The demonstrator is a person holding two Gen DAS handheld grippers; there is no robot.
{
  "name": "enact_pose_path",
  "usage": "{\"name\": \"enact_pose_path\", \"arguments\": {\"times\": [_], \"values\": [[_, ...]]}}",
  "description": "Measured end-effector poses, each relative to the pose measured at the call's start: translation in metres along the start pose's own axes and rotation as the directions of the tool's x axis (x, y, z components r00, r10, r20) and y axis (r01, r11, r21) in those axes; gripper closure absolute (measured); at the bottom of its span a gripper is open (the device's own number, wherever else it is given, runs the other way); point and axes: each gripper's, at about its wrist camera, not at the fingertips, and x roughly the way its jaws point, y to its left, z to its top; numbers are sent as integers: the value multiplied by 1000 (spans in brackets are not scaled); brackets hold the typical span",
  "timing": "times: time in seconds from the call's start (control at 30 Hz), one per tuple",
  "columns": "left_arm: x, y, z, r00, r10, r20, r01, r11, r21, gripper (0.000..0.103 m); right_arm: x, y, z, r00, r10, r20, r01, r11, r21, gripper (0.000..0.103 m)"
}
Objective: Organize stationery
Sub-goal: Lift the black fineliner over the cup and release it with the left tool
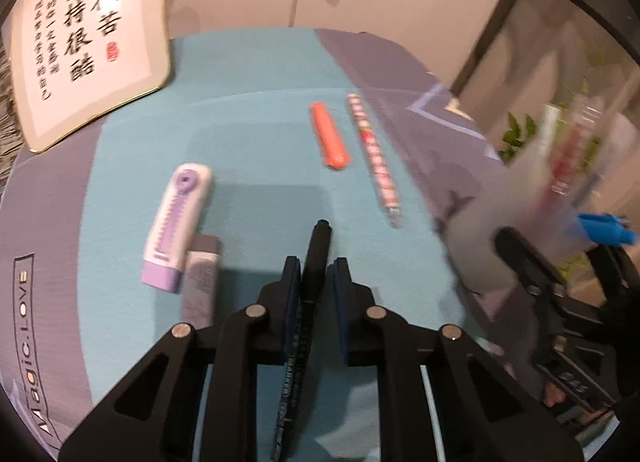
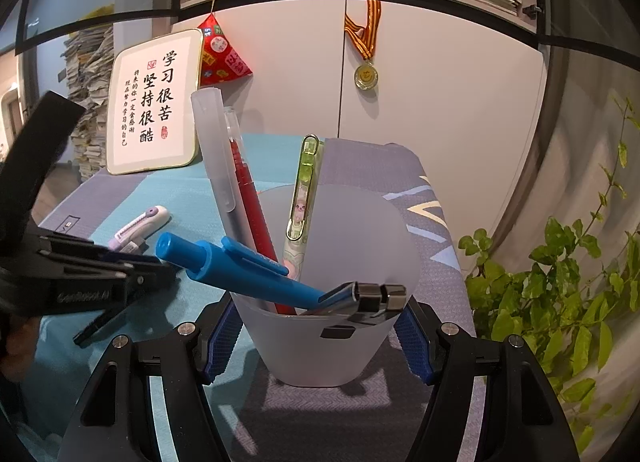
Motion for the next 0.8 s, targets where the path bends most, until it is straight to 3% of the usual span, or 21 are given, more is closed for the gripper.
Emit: {"name": "enact_pose_path", "arguments": {"times": [0.17,0.33,0.8], "values": [[-9,-8,0,999,8,32,-9,999,40,89,0,0,0,1000,-1,0,1,1000,-1,33],[9,-7,3,1000,15,-20,-14,999,41,87,0,0,0,1000,-1,1,1,1000,-1,33],[17,-15,9,999,32,-23,-30,997,78,86,1,1,-1,1000,-1,-4,1,1000,-1,33]]}}
